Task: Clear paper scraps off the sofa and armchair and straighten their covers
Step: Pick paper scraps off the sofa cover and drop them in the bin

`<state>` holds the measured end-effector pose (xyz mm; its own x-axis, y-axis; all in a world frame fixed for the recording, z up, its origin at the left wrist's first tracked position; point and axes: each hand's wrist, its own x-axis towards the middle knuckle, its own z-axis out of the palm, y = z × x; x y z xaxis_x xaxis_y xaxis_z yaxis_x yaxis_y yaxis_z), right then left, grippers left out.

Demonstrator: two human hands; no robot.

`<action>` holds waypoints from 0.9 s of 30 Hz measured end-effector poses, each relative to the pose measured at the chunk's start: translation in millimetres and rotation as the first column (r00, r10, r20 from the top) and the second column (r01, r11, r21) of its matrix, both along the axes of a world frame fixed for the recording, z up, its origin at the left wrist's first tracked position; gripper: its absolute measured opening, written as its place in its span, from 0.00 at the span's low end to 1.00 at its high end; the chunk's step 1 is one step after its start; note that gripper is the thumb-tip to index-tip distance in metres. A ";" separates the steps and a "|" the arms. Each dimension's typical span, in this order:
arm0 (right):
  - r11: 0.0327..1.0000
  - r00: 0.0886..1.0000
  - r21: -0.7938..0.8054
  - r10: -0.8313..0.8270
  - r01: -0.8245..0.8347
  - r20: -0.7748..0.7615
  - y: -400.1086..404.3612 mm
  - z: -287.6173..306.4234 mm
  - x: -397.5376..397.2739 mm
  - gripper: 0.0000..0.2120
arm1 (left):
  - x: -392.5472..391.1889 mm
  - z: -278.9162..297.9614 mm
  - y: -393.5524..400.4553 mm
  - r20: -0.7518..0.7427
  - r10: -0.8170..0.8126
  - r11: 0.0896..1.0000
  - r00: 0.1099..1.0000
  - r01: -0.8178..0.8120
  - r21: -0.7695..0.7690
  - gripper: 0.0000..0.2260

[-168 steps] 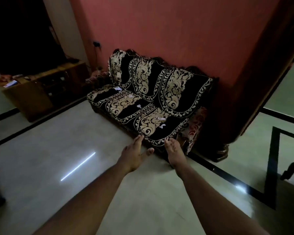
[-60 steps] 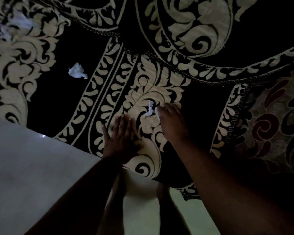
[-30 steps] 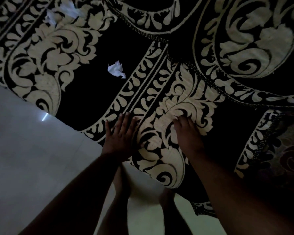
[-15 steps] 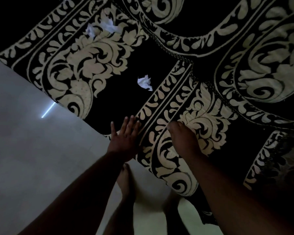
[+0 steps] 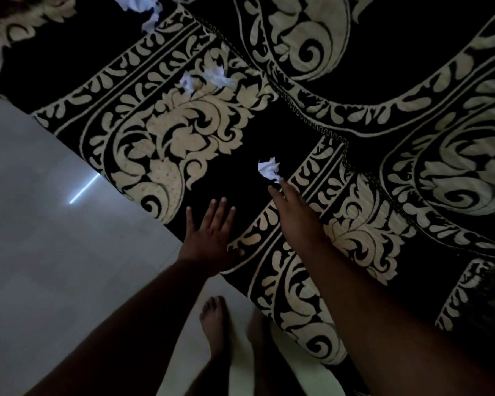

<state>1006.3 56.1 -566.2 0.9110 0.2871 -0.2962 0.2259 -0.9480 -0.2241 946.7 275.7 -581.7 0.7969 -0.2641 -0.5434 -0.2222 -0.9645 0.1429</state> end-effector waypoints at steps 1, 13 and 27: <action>1.000 1.000 -0.002 0.026 -0.026 0.005 2.6 -4.1 8.5 0.30 | 5.2 -2.8 0.6 0.009 0.010 1.000 1.000 -0.010 0.006 0.43; 0.990 0.993 -0.104 0.092 -0.099 -0.076 20.9 -83.3 83.6 0.37 | 67.0 -55.2 1.9 0.095 0.130 0.991 0.987 -0.131 0.007 0.44; 0.992 0.983 0.068 0.096 -0.108 0.156 11.5 -69.2 95.7 0.13 | 85.3 -41.8 15.4 0.066 0.181 0.983 0.981 -0.183 0.017 0.45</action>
<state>1102.0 67.6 -635.3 0.9083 0.3974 -0.1303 0.3578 -0.8997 -0.2502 1032.0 291.1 -623.5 0.8635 -0.0995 -0.4944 -0.0506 -0.9925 0.1113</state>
